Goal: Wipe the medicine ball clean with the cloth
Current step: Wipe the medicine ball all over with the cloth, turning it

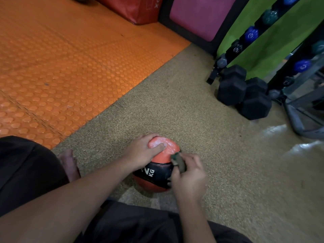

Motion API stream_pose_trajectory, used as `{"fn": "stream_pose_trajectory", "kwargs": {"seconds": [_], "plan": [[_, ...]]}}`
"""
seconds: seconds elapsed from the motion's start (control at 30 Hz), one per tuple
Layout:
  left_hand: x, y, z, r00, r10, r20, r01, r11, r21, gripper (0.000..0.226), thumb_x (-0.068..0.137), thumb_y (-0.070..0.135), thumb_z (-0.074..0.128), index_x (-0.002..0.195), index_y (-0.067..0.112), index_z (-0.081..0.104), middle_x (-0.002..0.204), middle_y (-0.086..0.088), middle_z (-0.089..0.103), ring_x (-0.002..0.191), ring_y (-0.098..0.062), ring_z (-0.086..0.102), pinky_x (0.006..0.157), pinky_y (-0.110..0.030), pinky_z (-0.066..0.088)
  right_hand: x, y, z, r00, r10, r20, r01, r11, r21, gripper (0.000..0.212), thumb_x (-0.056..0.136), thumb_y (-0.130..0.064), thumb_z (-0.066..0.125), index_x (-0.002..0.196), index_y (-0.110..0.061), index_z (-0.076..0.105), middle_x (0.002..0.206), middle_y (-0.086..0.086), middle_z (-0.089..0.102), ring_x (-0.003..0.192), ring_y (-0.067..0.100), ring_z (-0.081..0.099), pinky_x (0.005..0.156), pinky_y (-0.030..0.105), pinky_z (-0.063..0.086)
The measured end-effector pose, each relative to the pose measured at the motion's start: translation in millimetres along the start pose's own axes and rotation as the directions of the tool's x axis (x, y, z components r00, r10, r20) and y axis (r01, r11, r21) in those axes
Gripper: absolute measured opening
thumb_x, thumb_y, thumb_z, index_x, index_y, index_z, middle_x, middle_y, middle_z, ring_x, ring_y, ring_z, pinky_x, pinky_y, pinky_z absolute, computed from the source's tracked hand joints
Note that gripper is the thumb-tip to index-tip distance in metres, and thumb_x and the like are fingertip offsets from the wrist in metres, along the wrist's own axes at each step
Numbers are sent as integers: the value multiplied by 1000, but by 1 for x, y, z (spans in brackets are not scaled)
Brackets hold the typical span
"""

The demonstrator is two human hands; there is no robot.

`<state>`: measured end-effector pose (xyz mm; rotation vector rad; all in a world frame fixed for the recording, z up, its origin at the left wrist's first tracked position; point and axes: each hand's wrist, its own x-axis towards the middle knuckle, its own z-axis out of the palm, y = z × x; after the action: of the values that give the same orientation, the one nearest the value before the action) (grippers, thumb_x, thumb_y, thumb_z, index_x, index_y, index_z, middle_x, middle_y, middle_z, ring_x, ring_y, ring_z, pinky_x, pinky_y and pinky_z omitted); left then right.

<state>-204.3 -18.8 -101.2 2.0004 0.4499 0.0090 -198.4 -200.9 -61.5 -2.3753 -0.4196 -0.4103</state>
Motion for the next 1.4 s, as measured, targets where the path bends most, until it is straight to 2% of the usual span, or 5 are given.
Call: {"fn": "stream_pose_trajectory", "kwargs": {"seconds": [0.57,0.67,0.8,1.2,1.4], "plan": [[1,-2,0,1000,-21,-6,20,996,-89,89,63,86,47,139,42,61,138,-2,59,128,-23,56,113,-37,42,-39,-27,15,897,-406,174,390,913,120,44,66,-18,60,107,-20,76,110,-7,70,102,13,67,88,24,54],[3,-2,-7,996,-63,56,68,994,-85,80,67,88,51,136,49,57,142,2,56,127,-23,56,111,-39,43,-19,-8,11,996,1,-93,29,946,323,28,81,-5,66,100,-21,78,104,-3,70,95,14,69,84,29,56],[11,4,-26,964,-118,236,153,979,-132,49,93,74,49,136,53,55,138,8,58,120,-24,60,99,-40,50,13,40,-4,681,731,-45,-547,548,633,10,93,-14,73,86,-20,77,81,10,71,69,25,63,66,41,51],[12,2,-10,878,-408,250,463,592,-660,56,104,70,38,115,25,70,97,-13,81,94,-34,77,82,-41,59,14,23,28,538,780,319,-589,76,805,14,97,-2,66,104,-10,75,93,10,80,82,23,78,71,36,61],[0,19,-16,888,-322,329,440,802,-403,73,100,77,34,148,27,54,141,-8,66,117,-24,67,96,-35,48,23,28,18,559,751,353,-580,50,813,13,95,-1,66,100,-11,74,92,11,79,73,20,77,60,31,60]]}}
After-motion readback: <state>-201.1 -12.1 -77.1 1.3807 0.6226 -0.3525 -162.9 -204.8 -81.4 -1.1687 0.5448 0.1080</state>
